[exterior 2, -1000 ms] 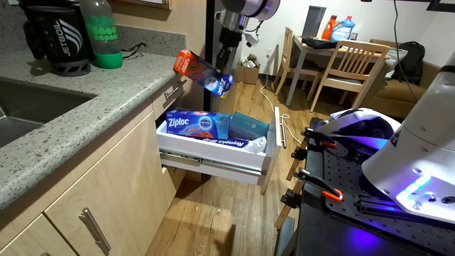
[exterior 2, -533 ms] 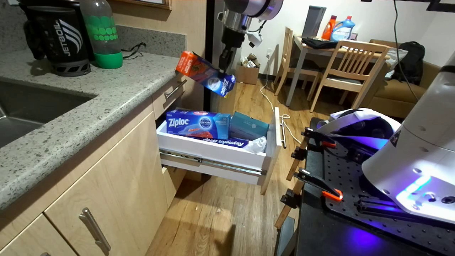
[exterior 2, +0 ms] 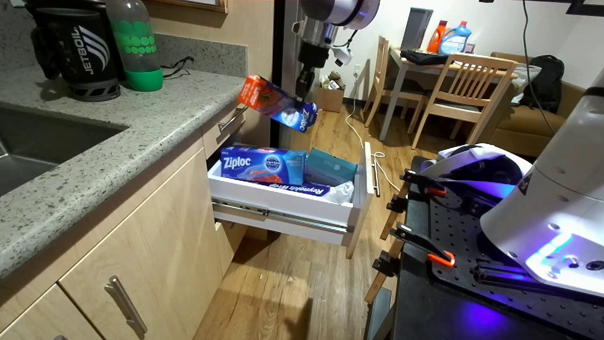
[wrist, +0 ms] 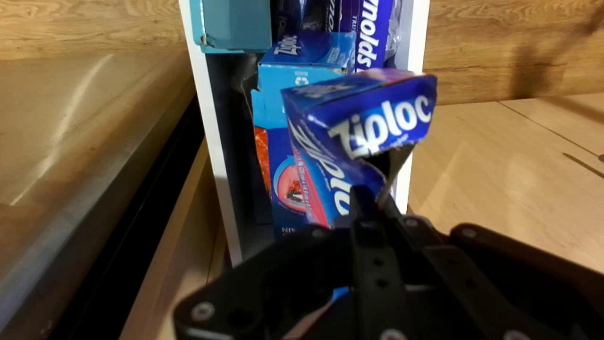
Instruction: Put the box inside the drawer
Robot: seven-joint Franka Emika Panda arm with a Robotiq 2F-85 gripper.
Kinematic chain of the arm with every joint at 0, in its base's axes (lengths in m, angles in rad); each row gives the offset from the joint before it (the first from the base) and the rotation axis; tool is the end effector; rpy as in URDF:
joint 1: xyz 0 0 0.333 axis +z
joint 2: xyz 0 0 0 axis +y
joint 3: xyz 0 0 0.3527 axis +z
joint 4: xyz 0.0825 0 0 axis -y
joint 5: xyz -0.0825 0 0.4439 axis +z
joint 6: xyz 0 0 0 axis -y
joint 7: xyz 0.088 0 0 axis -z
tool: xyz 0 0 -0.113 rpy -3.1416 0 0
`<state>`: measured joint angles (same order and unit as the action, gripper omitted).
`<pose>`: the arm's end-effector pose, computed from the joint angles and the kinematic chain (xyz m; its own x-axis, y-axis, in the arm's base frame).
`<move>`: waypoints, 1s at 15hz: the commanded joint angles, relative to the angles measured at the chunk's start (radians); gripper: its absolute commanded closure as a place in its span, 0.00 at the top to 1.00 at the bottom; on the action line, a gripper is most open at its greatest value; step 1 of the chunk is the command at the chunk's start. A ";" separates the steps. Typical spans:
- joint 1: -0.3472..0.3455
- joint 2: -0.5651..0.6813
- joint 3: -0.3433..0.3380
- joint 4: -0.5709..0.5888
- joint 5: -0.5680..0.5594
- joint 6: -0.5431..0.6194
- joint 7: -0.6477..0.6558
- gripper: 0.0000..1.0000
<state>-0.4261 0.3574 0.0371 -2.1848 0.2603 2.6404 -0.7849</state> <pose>0.5690 -0.2394 0.2104 0.9724 0.1625 0.1672 0.1739 -0.9832 -0.0560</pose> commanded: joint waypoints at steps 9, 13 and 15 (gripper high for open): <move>0.016 0.018 -0.029 -0.029 0.003 -0.117 -0.016 0.04; 0.016 0.056 -0.031 -0.011 0.000 -0.148 -0.011 0.04; 0.016 0.077 -0.032 0.000 -0.004 -0.156 -0.009 0.04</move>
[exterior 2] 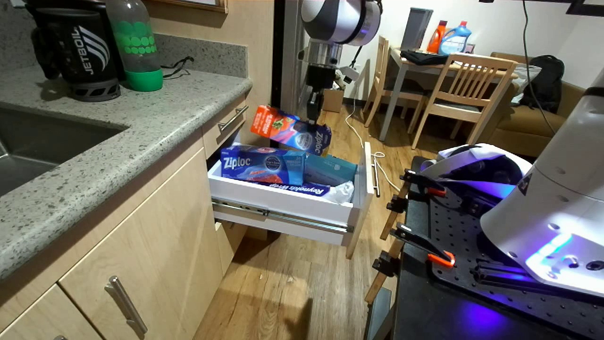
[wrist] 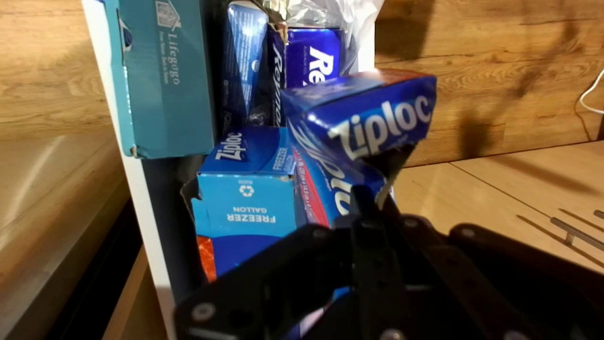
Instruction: Put the box inside the drawer
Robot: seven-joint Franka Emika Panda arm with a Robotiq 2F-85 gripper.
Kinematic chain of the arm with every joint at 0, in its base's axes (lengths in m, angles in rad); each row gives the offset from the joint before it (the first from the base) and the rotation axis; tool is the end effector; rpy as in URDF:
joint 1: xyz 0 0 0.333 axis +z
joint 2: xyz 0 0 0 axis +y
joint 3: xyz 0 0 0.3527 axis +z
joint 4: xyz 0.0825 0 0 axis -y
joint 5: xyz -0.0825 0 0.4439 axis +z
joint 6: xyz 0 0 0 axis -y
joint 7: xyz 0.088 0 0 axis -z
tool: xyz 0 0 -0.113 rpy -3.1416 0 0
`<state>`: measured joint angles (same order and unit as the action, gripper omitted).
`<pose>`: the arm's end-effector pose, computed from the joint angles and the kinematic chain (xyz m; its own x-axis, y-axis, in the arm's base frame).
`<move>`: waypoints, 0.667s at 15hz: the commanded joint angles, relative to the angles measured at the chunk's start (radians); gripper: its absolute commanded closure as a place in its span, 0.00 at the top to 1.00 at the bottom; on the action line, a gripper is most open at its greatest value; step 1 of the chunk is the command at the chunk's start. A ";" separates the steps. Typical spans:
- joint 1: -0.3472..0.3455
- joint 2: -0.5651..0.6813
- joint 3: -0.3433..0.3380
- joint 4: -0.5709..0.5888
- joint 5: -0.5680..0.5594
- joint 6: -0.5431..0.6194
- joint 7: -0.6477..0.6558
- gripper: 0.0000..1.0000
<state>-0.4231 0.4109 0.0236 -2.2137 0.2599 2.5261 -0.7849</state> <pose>0.5375 -0.2282 0.1571 0.9867 0.1617 0.0157 0.1620 -0.9708 -0.1767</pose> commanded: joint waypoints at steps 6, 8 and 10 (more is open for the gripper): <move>0.015 0.100 -0.013 0.072 -0.019 -0.046 0.003 0.04; 0.016 0.125 -0.010 0.087 -0.023 -0.045 0.005 0.04; 0.017 0.149 -0.007 0.100 -0.025 -0.044 0.006 0.04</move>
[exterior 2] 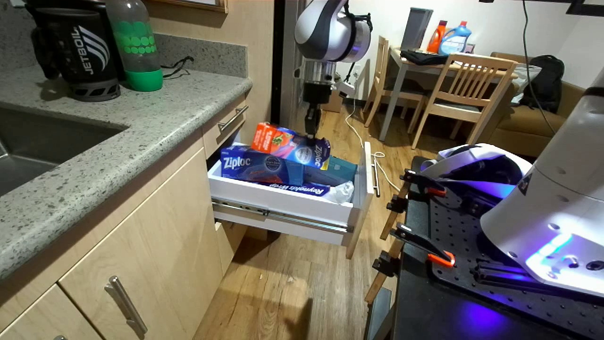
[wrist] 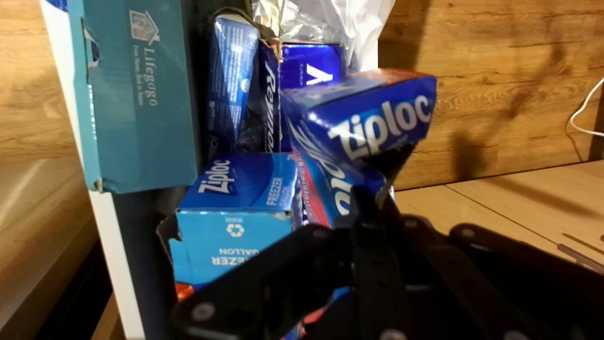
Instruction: Put the box inside the drawer
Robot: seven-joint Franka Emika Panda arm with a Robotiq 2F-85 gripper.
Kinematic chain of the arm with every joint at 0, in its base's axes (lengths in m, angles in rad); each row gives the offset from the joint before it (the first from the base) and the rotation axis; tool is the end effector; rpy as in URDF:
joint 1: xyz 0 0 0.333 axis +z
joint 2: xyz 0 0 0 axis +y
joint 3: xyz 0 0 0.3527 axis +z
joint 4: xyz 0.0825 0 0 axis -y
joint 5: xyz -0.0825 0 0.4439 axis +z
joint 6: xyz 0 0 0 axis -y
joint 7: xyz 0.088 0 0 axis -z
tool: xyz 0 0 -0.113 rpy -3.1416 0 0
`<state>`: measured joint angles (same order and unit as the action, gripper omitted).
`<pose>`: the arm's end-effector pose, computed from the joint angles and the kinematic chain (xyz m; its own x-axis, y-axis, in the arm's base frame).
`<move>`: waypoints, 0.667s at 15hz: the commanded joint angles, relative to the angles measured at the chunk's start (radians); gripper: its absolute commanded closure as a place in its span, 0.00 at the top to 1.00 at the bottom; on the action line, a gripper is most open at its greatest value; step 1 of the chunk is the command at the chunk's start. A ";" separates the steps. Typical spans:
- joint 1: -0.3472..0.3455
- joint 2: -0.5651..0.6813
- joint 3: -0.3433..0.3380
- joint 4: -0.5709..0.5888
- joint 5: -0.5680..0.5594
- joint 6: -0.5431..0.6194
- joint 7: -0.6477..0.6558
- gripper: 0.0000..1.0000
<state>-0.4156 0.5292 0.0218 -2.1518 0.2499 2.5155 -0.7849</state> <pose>0.5433 -0.2263 0.1089 0.9833 0.1773 -0.0407 0.1649 -0.9634 -0.2111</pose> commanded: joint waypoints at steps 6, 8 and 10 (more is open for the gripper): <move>0.015 0.104 -0.007 0.086 -0.029 -0.035 0.026 0.04; 0.016 0.120 -0.012 0.098 -0.038 -0.031 0.034 0.04; 0.016 0.132 -0.020 0.107 -0.048 -0.027 0.045 0.04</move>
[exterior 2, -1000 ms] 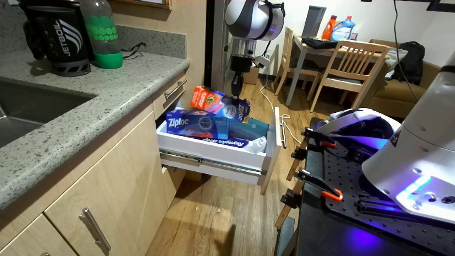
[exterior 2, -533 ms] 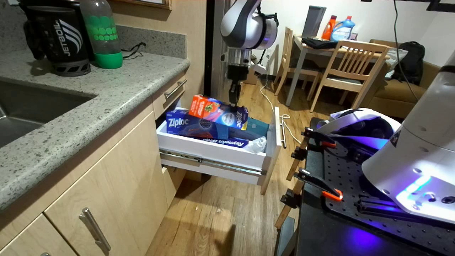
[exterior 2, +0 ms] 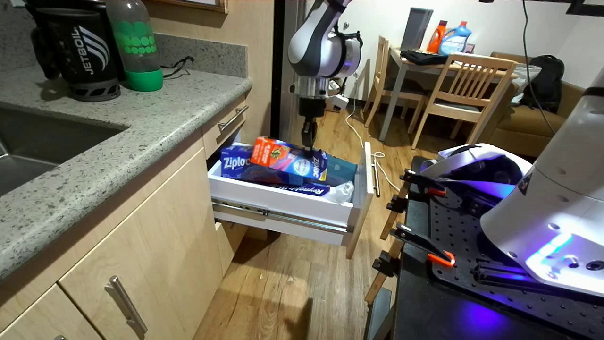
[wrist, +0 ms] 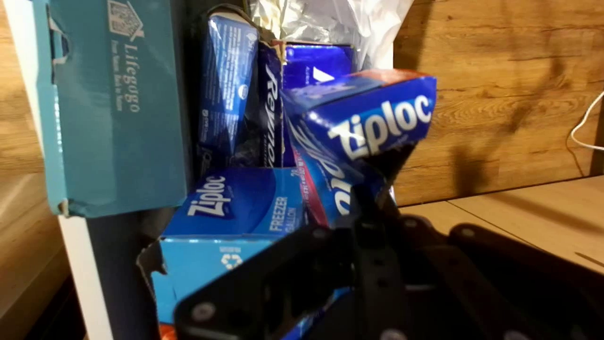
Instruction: Put the box inside the drawer
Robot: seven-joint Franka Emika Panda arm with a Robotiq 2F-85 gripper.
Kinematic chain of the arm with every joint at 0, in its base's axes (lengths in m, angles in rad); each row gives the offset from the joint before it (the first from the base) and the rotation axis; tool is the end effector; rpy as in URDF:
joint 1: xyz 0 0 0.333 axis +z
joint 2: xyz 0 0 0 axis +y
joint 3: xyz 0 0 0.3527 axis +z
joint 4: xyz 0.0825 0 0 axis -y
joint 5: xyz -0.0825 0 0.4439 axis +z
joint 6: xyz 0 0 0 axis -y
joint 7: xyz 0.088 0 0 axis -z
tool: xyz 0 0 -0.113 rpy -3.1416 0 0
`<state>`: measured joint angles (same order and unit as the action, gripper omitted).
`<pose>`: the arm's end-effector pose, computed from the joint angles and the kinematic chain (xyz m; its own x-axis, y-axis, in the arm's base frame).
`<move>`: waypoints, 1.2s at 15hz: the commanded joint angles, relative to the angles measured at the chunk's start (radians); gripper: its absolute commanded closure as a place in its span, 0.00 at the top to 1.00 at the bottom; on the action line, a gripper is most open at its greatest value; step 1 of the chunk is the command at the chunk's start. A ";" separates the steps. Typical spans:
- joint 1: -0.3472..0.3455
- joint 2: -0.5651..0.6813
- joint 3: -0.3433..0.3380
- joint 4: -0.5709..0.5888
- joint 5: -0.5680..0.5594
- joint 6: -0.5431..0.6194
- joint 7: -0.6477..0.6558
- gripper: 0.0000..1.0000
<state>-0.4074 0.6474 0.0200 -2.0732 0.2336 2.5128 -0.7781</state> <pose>0.5535 -0.2261 0.0644 0.9781 0.1919 -0.0802 0.1693 -0.9587 -0.2284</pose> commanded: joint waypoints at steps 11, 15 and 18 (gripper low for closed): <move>0.066 0.020 -0.087 0.053 -0.176 -0.018 0.264 0.04; 0.067 0.016 -0.079 0.053 -0.204 -0.024 0.281 0.04; 0.069 0.013 -0.076 0.056 -0.211 -0.029 0.282 0.04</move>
<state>-0.3465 0.6670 -0.0441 -2.0388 0.0558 2.5049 -0.5397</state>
